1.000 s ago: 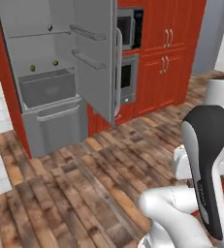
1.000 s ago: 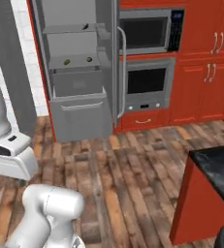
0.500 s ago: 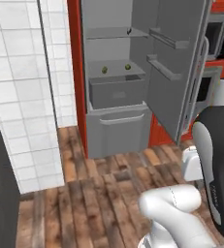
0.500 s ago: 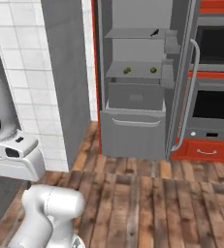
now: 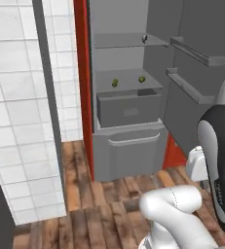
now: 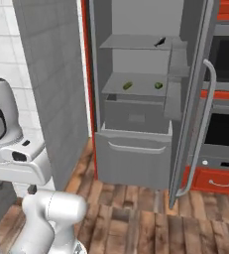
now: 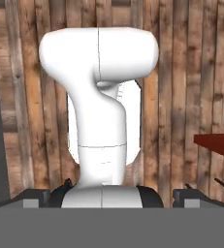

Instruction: Gather the cucumber and avocado from the fridge and place them on a tray on the dining counter. Then gather the fishs from the fridge and place them on the other tray.

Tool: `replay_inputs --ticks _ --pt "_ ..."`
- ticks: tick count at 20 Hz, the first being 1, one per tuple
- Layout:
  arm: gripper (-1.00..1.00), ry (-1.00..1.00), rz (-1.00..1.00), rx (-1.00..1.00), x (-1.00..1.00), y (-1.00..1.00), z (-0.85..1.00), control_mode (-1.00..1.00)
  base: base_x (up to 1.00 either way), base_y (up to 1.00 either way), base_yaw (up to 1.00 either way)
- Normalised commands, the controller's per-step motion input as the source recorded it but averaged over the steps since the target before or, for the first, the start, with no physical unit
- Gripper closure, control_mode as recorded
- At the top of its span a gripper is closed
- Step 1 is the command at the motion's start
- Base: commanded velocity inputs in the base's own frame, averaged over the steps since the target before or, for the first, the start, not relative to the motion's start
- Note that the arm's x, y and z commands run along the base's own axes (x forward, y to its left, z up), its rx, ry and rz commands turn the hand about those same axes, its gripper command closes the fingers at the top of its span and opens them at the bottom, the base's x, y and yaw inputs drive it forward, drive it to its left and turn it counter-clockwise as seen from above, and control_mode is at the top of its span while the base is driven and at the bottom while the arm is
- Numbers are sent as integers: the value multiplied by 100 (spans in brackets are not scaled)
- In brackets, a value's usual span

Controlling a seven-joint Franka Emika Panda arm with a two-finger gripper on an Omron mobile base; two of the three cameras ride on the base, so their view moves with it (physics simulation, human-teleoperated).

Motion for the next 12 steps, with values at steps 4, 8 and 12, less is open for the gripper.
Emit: replay_inputs --ticks 4,8,12 --pt "-100 0 0 0 0 0 0 100 100 -12 0" --pt "-100 0 0 0 0 0 0 100 100 -26 0" --pt "-100 0 0 0 0 0 0 100 100 -20 0"
